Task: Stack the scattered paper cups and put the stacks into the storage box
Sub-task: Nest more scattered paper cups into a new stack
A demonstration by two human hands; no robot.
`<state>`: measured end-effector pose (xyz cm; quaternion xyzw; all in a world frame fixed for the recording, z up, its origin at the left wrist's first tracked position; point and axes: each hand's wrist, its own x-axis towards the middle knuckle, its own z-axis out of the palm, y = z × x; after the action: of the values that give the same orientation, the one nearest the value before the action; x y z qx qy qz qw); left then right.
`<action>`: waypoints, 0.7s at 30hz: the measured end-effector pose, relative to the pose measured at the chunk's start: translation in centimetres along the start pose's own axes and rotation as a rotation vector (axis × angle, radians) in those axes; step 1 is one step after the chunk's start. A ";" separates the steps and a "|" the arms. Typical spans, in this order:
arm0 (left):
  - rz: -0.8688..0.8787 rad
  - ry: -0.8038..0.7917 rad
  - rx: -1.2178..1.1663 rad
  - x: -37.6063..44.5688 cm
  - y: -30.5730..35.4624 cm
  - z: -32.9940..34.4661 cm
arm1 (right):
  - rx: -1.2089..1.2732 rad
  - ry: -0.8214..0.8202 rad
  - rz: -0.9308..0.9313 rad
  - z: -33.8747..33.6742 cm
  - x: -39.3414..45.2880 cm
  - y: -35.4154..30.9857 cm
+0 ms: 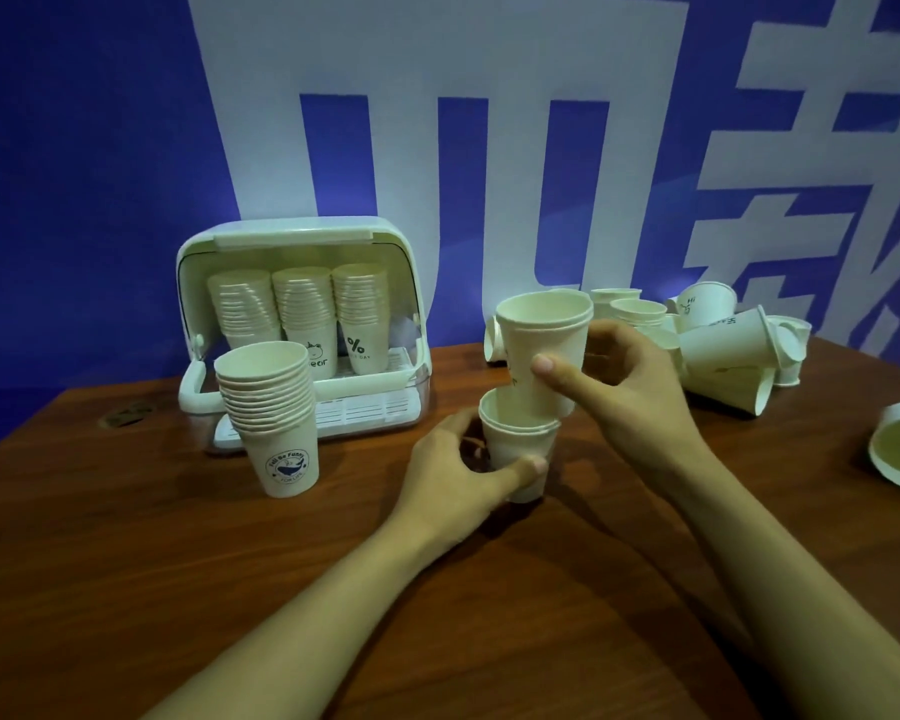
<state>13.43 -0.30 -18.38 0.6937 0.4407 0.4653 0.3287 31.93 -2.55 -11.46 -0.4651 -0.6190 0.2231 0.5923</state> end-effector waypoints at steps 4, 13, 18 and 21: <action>0.002 0.005 0.015 -0.1 0.2 0.0 | -0.025 -0.006 0.007 0.5 -0.3 0.2; -0.013 0.020 -0.039 -0.4 0.2 -0.1 | -0.277 -0.216 -0.042 1.0 -0.7 1.3; -0.017 0.074 -0.014 -0.5 0.0 -0.2 | -0.121 -0.217 -0.031 1.2 -1.1 1.1; -0.007 0.072 -0.018 -0.4 0.0 -0.3 | -0.167 -0.190 -0.045 1.6 -1.0 1.2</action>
<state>13.08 -0.64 -18.40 0.6720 0.4504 0.4929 0.3203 30.66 -2.35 -13.34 -0.4755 -0.6990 0.2004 0.4951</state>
